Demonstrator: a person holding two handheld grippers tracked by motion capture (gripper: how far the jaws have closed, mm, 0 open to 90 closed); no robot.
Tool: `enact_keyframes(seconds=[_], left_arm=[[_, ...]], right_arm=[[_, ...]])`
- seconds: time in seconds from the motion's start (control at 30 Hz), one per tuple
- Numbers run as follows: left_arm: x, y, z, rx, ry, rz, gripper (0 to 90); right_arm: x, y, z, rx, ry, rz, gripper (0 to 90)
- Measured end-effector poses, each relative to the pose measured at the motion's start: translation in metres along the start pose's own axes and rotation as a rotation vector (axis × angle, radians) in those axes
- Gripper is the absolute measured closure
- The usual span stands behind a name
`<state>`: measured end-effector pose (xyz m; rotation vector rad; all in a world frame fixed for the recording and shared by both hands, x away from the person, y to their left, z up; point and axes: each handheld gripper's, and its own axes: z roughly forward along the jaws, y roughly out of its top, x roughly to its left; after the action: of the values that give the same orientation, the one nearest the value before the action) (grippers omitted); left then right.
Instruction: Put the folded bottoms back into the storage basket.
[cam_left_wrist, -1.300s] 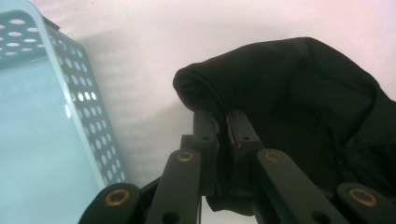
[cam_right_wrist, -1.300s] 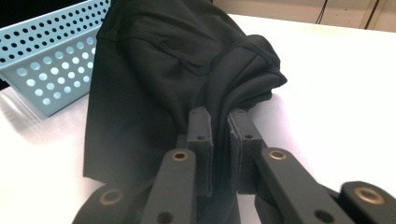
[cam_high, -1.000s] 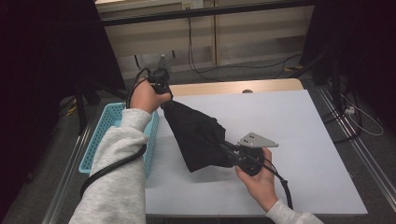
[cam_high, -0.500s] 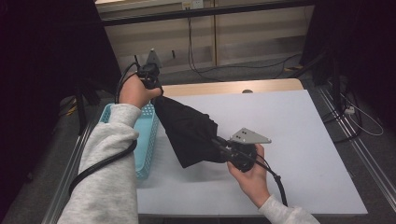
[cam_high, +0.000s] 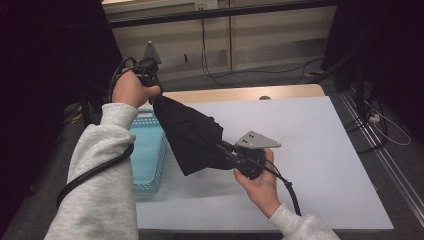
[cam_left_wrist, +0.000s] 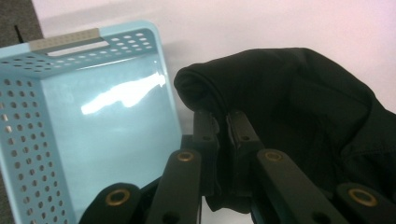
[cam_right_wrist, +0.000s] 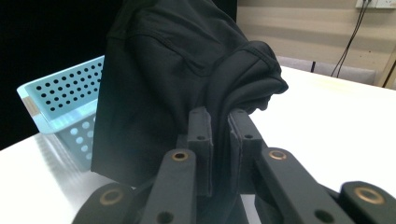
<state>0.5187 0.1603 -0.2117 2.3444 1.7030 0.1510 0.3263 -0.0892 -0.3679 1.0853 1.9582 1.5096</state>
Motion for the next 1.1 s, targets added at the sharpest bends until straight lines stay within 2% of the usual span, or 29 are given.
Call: enact_keyframes(seconds=[0.23,0.33,0.63,0.9,1.1], left_arm=[[0.013,0.002,-0.007,0.023,0.015,-0.032,84.3],[0.017,0.003,-0.010,0.022,0.016,-0.033,84.4],[0.029,0.001,-0.028,0.000,0.012,-0.050,84.4],[0.039,-0.005,-0.040,-0.014,0.026,-0.067,84.4],[0.053,-0.010,-0.048,-0.033,0.026,-0.086,84.4]], right_arm=[[0.009,0.010,0.007,-0.012,0.019,-0.005,81.0],[0.013,0.014,0.010,-0.016,0.030,-0.005,81.0],[0.019,0.021,0.018,-0.025,0.052,-0.004,81.1],[0.026,0.029,0.026,-0.031,0.083,-0.005,81.2],[0.036,0.033,0.035,-0.033,0.108,-0.007,81.2]])
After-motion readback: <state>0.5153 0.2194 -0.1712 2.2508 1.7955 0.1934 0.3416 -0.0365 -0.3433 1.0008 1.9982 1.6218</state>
